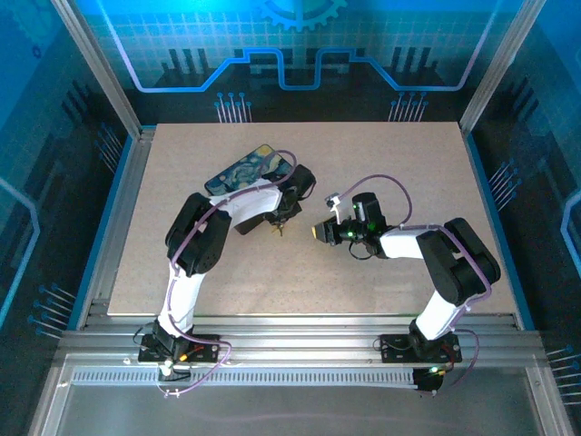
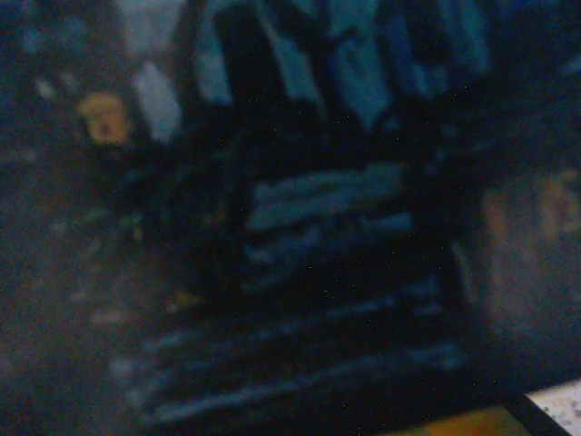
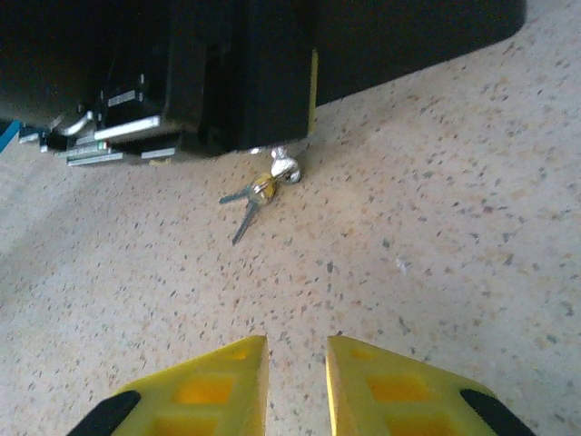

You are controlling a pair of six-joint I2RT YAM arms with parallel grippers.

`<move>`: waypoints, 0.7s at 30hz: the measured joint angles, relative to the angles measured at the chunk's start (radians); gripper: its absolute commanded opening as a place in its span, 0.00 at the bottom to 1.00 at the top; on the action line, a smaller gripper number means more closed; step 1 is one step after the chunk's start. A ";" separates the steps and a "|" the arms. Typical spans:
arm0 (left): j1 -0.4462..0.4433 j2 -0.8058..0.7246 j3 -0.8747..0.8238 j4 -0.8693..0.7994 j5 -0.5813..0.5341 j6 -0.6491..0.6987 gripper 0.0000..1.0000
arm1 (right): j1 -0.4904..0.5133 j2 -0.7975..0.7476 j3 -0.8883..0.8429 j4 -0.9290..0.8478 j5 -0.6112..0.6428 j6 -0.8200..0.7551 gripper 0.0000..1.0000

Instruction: Unlock a padlock with a key

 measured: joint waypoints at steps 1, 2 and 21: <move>0.010 -0.005 0.000 0.000 0.031 0.000 0.09 | 0.000 0.000 0.002 -0.008 -0.010 0.000 0.24; 0.021 -0.010 -0.002 0.002 0.065 0.000 0.09 | 0.000 -0.001 0.003 -0.012 -0.018 -0.001 0.24; 0.187 -0.107 -0.098 0.084 0.554 0.045 0.04 | 0.026 0.109 0.072 0.210 -0.131 0.441 0.18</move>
